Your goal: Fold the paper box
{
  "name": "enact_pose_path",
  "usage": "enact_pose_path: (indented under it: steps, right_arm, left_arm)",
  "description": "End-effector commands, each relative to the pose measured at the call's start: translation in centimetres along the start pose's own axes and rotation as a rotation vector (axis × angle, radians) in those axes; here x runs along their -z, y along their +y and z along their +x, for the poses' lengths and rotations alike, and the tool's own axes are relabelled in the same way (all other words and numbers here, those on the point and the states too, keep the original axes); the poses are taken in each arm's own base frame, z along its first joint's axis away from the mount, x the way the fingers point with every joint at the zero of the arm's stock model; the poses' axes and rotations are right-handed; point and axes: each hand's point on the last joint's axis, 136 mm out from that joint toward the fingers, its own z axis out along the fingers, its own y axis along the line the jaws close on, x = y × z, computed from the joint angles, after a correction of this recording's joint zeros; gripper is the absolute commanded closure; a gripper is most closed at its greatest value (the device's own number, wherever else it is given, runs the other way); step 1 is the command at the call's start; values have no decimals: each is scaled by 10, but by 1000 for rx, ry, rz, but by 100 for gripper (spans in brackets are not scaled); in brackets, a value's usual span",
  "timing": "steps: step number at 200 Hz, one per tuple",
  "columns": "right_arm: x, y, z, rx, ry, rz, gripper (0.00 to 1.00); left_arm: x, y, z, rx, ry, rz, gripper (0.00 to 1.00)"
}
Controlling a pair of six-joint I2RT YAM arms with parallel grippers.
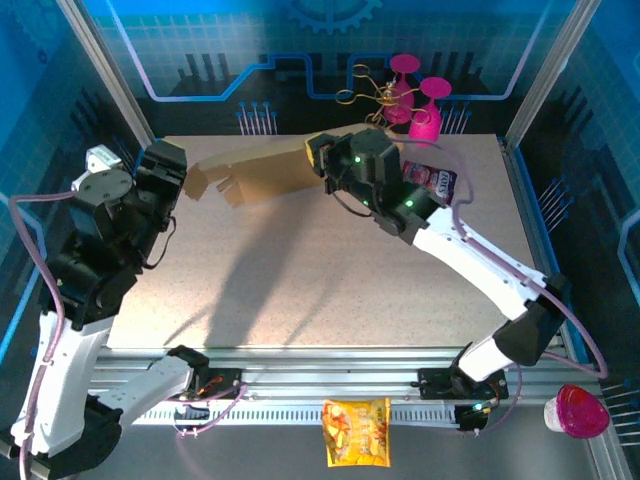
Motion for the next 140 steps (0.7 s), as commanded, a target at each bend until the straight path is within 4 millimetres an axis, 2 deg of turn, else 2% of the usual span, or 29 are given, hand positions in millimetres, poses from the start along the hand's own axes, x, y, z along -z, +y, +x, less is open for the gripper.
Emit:
enact_pose_path:
  steps: [1,25,40,54,71,93,113,140]
  right_arm:
    - [33,18,-7,38,-70,53,100]
    - [60,34,-8,39,-118,92,100]
    - [64,34,-7,32,-140,120,100]
    - [49,18,-13,14,-165,162,100]
    - [18,-12,-23,-57,-164,210,100]
    - [-16,-31,-41,-69,-178,218,100]
    - [-27,-40,-50,-73,-180,236,100]
    - [-30,-55,-53,-84,-172,281,100]
  left_arm:
    - [3,21,-15,-208,-66,-134,37]
    - [7,15,-25,-240,-99,-134,38]
    - [4,12,-25,-244,-93,-133,38]
    - [-3,7,-20,-243,-62,-119,38]
    - [-13,-3,-12,-236,0,-91,39]
    - [-35,-12,1,-186,139,-38,43]
    - [-61,-6,19,-114,293,-35,44]
    - [-92,4,43,-83,433,-37,44]
